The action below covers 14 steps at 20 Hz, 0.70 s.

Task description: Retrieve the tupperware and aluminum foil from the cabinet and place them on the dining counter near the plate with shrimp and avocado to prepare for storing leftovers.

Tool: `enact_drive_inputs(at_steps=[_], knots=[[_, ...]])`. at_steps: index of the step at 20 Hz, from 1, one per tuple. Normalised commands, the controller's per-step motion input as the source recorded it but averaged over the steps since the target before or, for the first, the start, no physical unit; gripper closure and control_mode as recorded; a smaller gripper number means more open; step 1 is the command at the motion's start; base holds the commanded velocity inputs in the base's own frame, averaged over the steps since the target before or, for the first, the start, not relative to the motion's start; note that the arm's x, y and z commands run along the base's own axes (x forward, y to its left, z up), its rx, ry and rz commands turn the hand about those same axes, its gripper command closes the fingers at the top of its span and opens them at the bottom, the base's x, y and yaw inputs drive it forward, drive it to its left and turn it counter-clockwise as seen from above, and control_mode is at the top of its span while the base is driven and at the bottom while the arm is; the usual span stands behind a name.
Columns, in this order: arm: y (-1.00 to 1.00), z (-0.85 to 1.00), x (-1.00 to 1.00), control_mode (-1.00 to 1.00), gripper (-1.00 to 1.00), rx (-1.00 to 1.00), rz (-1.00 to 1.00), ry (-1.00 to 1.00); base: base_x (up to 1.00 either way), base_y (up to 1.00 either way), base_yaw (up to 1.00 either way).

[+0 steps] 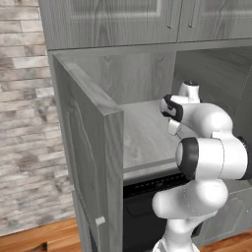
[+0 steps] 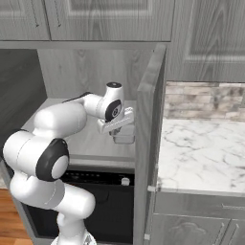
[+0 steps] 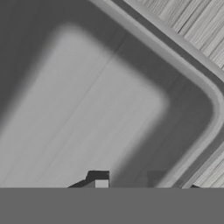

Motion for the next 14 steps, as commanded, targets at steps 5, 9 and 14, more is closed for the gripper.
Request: enact_drive_inputs(at_steps=[5, 9, 14], knots=[[0.00, 0.00, 0.00, -1.00, 1.00, 0.00, 0.00, 0.00, 0.00, 0.00, 0.00], [0.00, 0.00, -0.03, -1.00, 1.00, 0.00, 0.00, 0.00, 0.00, 0.00, 0.00], [0.09, 0.03, -0.62, -1.00, 1.00, 0.00, 0.07, -0.10, 0.00, 0.00, 0.00]])
